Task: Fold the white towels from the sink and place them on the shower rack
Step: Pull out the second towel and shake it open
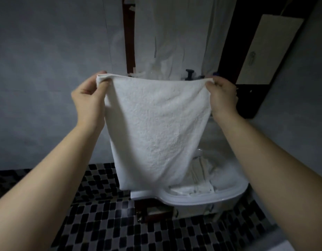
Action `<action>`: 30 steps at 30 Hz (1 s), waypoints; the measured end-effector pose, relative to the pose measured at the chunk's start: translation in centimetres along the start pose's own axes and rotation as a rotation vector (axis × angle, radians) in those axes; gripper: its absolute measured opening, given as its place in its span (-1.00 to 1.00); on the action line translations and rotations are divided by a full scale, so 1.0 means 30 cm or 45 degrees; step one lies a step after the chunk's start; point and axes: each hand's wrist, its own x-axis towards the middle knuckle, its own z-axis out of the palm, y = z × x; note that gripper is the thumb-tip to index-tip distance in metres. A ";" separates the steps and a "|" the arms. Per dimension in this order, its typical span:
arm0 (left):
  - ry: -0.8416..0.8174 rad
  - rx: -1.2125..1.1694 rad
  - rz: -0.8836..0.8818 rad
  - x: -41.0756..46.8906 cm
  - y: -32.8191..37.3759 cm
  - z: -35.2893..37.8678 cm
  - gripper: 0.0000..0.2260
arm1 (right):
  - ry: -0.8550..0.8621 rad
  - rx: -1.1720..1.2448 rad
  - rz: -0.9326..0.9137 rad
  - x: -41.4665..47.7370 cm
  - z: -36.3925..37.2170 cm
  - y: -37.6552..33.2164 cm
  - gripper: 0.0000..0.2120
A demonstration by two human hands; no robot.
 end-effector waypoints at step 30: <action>-0.035 0.506 -0.697 -0.362 -0.607 -0.219 -0.92 | -0.140 -0.208 0.798 -0.213 -0.006 0.808 -0.88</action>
